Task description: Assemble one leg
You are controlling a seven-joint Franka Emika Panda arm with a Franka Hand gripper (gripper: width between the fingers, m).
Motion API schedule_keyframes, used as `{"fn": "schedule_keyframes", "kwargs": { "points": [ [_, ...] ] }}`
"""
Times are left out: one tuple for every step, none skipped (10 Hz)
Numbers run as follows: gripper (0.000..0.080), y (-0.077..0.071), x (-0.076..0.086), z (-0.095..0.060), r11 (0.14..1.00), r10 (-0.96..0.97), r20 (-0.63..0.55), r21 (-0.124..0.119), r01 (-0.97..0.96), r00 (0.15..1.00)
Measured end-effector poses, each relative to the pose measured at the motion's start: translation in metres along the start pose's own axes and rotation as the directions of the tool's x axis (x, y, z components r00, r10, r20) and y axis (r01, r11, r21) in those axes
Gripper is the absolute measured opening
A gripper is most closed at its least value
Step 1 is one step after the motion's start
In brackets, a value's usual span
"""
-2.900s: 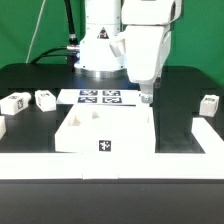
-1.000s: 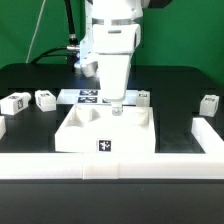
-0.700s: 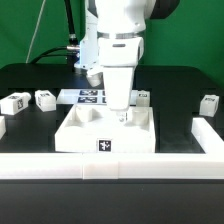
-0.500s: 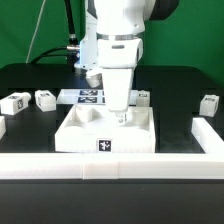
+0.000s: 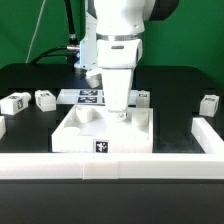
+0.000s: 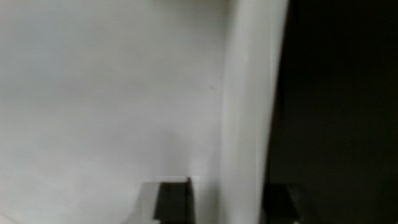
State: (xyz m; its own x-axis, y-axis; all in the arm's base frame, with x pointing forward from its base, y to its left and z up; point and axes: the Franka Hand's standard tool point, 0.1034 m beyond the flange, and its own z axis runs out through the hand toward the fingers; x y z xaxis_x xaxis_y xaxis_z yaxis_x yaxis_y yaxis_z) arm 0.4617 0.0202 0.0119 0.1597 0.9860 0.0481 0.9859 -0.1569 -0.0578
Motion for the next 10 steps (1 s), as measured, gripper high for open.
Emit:
{"fn": "schedule_keyframes", "kwargs": {
  "points": [
    [0.0061, 0.001, 0.000, -0.001, 1.000, 0.000, 0.000, -0.003, 0.000, 1.000],
    [0.0059, 0.001, 0.000, -0.001, 1.000, 0.000, 0.000, -0.003, 0.000, 1.000],
    [0.0059, 0.001, 0.000, -0.001, 1.000, 0.000, 0.000, -0.003, 0.000, 1.000],
    [0.0059, 0.001, 0.000, -0.001, 1.000, 0.000, 0.000, -0.003, 0.000, 1.000],
    [0.0059, 0.001, 0.000, -0.001, 1.000, 0.000, 0.000, -0.003, 0.000, 1.000],
    [0.0059, 0.001, 0.000, -0.001, 1.000, 0.000, 0.000, -0.003, 0.000, 1.000],
    [0.0059, 0.003, 0.001, -0.001, 1.000, -0.023, 0.003, 0.000, 0.023, 1.000],
    [0.0059, 0.012, 0.007, -0.003, 0.997, -0.073, 0.009, 0.000, 0.073, 0.997],
    [0.0059, 0.019, 0.015, -0.002, 0.994, -0.107, 0.003, -0.004, 0.107, 0.994],
    [0.0059, 0.021, 0.023, 0.000, 0.991, -0.132, 0.000, -0.008, 0.132, 0.991]
  ]
}}
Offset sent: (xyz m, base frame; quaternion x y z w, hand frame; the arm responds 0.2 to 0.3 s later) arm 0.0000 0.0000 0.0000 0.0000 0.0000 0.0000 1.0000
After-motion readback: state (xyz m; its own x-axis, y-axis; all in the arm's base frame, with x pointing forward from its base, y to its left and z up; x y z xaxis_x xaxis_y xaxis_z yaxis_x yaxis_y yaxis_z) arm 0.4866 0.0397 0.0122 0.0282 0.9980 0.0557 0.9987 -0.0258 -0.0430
